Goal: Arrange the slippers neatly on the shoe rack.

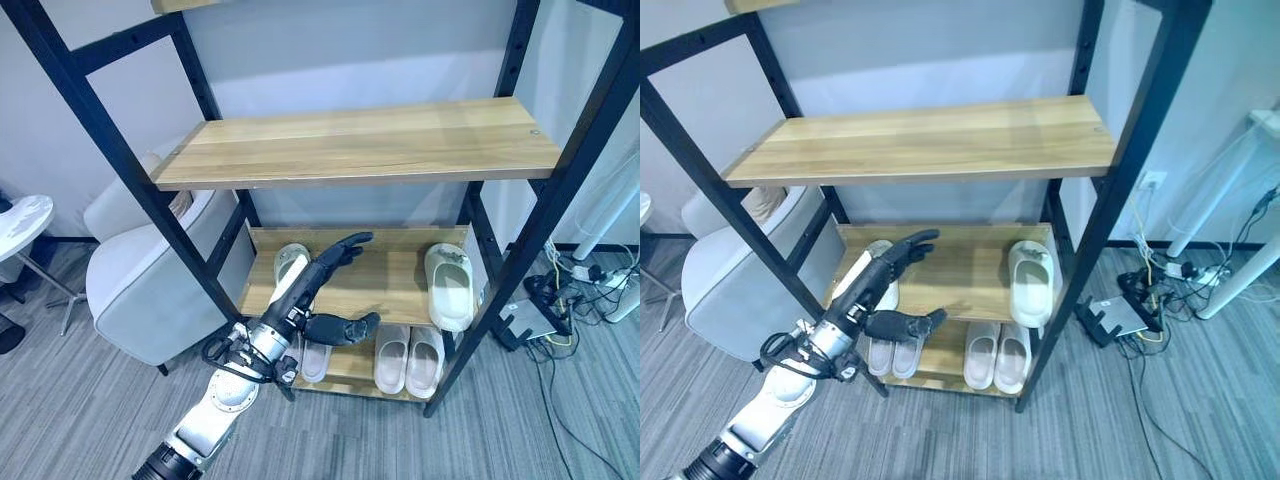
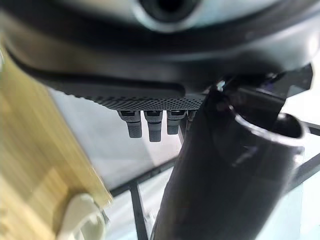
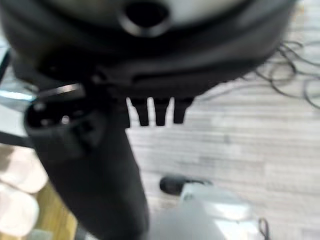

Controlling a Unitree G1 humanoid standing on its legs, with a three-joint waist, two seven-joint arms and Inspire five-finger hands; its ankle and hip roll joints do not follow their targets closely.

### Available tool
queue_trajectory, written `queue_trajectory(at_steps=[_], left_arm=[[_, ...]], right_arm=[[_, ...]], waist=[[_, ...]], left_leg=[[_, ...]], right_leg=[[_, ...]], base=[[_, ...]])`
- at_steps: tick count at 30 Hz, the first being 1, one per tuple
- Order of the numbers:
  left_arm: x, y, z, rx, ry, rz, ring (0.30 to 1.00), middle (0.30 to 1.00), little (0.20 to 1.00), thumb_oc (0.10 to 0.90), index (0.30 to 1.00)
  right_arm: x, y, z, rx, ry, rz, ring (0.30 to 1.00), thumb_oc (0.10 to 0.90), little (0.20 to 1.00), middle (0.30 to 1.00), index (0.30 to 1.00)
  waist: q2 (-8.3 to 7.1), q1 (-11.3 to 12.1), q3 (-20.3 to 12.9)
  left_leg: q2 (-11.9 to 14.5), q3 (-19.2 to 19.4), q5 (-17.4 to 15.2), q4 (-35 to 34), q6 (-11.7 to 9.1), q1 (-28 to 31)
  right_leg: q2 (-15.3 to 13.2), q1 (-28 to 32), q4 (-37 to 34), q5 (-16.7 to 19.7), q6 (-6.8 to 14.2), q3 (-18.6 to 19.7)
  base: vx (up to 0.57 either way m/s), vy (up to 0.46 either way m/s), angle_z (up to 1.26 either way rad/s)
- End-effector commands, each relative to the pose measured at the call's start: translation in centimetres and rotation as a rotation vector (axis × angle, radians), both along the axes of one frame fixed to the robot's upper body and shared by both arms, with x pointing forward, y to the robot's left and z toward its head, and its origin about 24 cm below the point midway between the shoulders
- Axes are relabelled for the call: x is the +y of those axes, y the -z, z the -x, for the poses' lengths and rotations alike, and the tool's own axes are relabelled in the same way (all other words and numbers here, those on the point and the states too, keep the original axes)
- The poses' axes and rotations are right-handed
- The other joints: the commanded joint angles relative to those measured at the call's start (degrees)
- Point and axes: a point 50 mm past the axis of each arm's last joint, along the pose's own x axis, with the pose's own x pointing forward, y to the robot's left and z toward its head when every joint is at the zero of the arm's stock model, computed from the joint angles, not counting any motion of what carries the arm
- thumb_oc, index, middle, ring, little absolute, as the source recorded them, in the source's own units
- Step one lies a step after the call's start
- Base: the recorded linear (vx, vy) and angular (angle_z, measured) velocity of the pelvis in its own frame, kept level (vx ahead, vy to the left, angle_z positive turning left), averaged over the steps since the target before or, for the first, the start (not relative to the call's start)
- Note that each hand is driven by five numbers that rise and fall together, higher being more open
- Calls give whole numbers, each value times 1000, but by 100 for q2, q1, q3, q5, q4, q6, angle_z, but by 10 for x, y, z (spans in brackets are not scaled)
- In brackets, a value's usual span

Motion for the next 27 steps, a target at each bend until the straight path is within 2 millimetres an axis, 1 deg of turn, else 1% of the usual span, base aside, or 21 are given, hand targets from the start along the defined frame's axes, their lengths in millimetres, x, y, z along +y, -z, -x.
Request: queue_trajectory(at_steps=[1, 4, 7, 9, 10, 11, 13, 14, 16, 17, 19, 21, 22, 23, 24, 25, 26, 27], left_arm=[[5, -71, -32, -363, -102, 38, 900, 900, 900, 800, 900], [10, -76, -45, -409, -187, -24, 900, 900, 900, 800, 900], [20, -79, -55, -461, -268, -148, 900, 900, 900, 800, 900], [29, -78, -58, -475, -314, -200, 900, 900, 900, 800, 900], [36, -79, -62, -491, -360, -254, 900, 900, 900, 800, 900], [36, -79, -62, -492, -361, -255, 900, 900, 900, 800, 900], [42, -77, -69, -508, -407, -343, 900, 900, 900, 800, 900], [46, -77, -74, -528, -443, -407, 900, 900, 900, 800, 900], [55, -79, -81, -574, -501, -533, 900, 900, 900, 800, 900], [57, -82, -89, -602, -532, -610, 900, 900, 900, 800, 900], [56, -82, -90, -606, -532, -610, 900, 900, 900, 800, 900], [61, -81, -97, -630, -577, -712, 900, 900, 900, 800, 900], [68, -80, -102, -634, -615, -776, 900, 900, 900, 800, 900], [67, -80, -102, -634, -614, -776, 900, 900, 900, 800, 900], [68, -79, -104, -629, -622, -788, 900, 900, 900, 800, 900], [72, -79, -105, -628, -642, -804, 900, 900, 900, 800, 900], [72, -79, -105, -627, -642, -805, 900, 900, 900, 800, 900], [72, -79, -106, -626, -653, -806, 900, 900, 900, 800, 900]], right_arm=[[-9, -3, 8, -48, 129, 20, 900, 800, 900, 900, 900], [-11, -3, 20, -18, 143, 23, 900, 800, 900, 900, 900], [-15, -4, 29, 13, 155, 34, 900, 800, 900, 900, 900], [-19, -5, 35, 14, 232, 36, 900, 800, 900, 900, 900], [-20, -5, 40, 14, 294, 28, 900, 800, 900, 900, 900], [-20, -5, 40, 14, 294, 28, 900, 800, 900, 900, 900], [-19, -4, 42, 36, 269, 26, 900, 800, 900, 900, 900], [-17, -4, 42, 45, 246, 21, 900, 800, 900, 900, 900], [-17, -4, 39, 47, 227, 25, 900, 800, 900, 900, 900], [-18, -4, 33, 41, 220, 28, 900, 800, 900, 900, 900], [-18, -4, 32, 38, 220, 27, 900, 800, 900, 900, 900], [-24, -6, 27, 32, 201, 37, 900, 800, 900, 900, 900], [-26, -6, 24, 32, 167, 44, 900, 800, 900, 900, 900], [-26, -6, 24, 32, 167, 44, 900, 800, 900, 900, 900], [-26, -7, 21, 30, 155, 50, 900, 800, 900, 900, 900], [-26, -7, 17, 23, 143, 53, 900, 800, 900, 900, 900], [-26, -7, 17, 24, 143, 53, 900, 800, 900, 900, 900], [-25, -6, 16, 24, 141, 49, 900, 800, 900, 900, 900]], waist=[[-270, -105, -73], [-264, -183, -76], [-250, -216, -86], [-234, -220, -108], [-224, -223, -119], [-223, -217, -124], [-209, -214, -141], [-217, -218, -136], [-217, -224, -154], [-223, -233, -113], [-232, -228, -106], [-256, -223, -103], [-264, -243, -100], [-260, -237, -113], [-264, -235, -121], [-284, -227, -120], [-279, -225, -135], [-283, -231, -131]], left_leg=[[-398, 72, -282, 44, 122, -115], [-388, 100, -289, 44, 110, -121], [-377, 136, -293, 44, 102, -161], [-376, 169, -298, 44, 97, -200], [-376, 190, -296, 44, 94, -238], [-376, 195, -296, 44, 94, -245], [-373, 207, -356, 44, 95, -247], [-381, 224, -299, 44, 96, -287], [-383, 235, -372, 44, 92, -277], [-398, 236, -347, 44, 95, -334], [-403, 242, -281, 44, 96, -378], [-426, 246, -272, 44, 104, -448], [-441, 259, -273, 44, 108, -478], [-438, 257, -333, 44, 109, -455], [-444, 260, -333, 44, 110, -471], [-456, 261, -268, 44, 111, -532], [-452, 256, -328, 44, 111, -510], [-456, 249, -322, 44, 113, -531]], right_leg=[[-34, 38, 43, -333, 230, 33], [-38, 3, 43, -315, 234, 53], [-37, -72, 43, -297, 250, 96], [-37, -136, 43, -287, 265, 120], [-39, -191, 43, -268, 273, 149], [-38, -200, 43, -266, 273, 154], [-31, -210, 43, -312, 282, 174], [-32, -255, 43, -259, 285, 193], [-27, -254, 43, -297, 298, 216], [-33, -327, 43, -260, 304, 233], [-38, -371, 43, -201, 300, 237], [-44, -443, 43, -177, 296, 262], [-49, -479, 43, -167, 296, 290], [-46, -458, 43, -221, 301, 290], [-45, -482, 43, -213, 299, 298], [-62, -539, 43, -143, 294, 297], [-59, -517, 43, -197, 299, 295], [-63, -542, 43, -186, 301, 303]], base=[[69, 22, 0], [48, 20, -1], [31, 17, -4], [32, 31, -8], [26, 30, -11], [21, 35, -10], [30, 34, -12], [62, 34, -11], [38, 29, -9], [-42, 25, -12], [-50, 18, -9], [2, 24, 0], [47, 32, -2], [48, 38, -5], [25, 26, -8], [25, 26, -9], [19, 21, -7], [42, 30, -2]])
